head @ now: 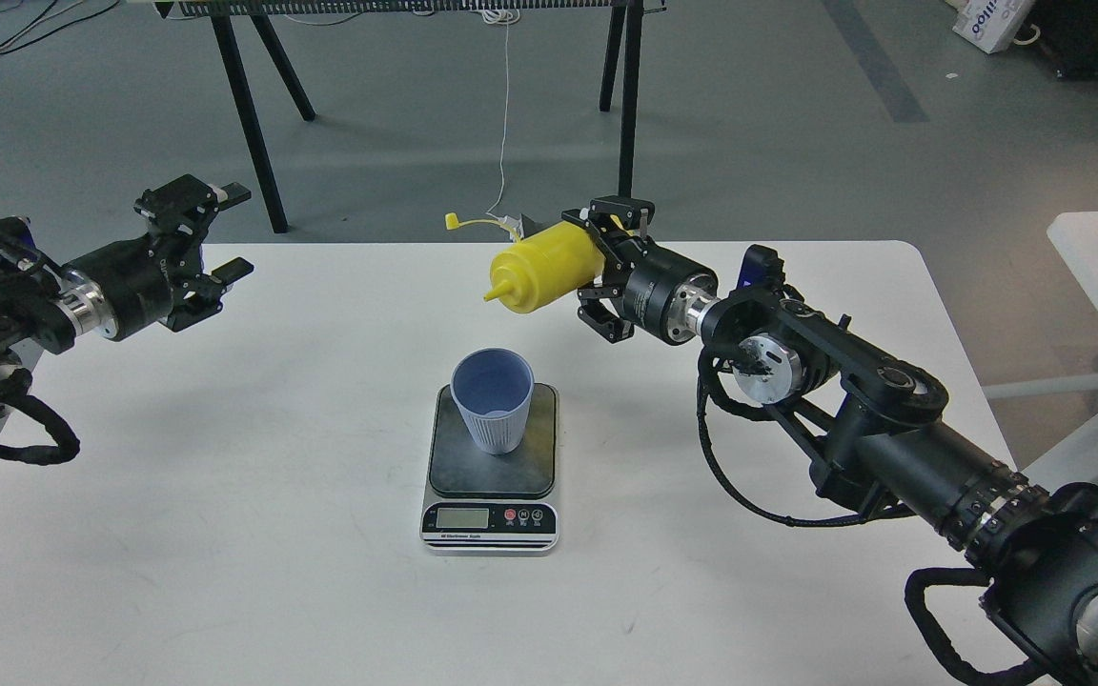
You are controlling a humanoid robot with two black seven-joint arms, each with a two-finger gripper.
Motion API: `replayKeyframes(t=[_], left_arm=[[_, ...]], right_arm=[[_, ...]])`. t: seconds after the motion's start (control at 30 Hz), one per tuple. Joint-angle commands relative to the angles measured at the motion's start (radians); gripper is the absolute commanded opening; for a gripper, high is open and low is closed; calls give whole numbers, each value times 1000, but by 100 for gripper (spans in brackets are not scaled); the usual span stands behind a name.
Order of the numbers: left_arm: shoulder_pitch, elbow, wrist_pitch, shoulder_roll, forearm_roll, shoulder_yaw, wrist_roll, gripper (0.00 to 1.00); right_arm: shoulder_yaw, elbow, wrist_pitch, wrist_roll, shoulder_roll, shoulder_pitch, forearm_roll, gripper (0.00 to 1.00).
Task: Pour seasoning into cup on scale with both arms
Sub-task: 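Lift the yellow bottle and carry it above the blue cup, then tilt the bottle nozzle down into the blue cup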
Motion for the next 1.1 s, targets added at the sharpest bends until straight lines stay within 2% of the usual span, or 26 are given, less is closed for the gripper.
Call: replayKeyframes(t=[0.0, 0.2, 0.7, 1.07], left_arm=[[5, 1, 0, 1, 0, -1, 0, 99], [5, 1, 0, 1, 0, -1, 0, 99], [7, 1, 0, 2, 0, -2, 0, 99], [8, 4, 0, 4, 0, -2, 0, 99]], right_arm=[[-2, 1, -32, 5, 0, 12, -78, 13], [-46, 2, -55, 5, 0, 43, -189, 13], [-311, -1, -110, 5, 0, 199, -239, 13], [-406, -4, -128, 5, 0, 238, -339, 14]])
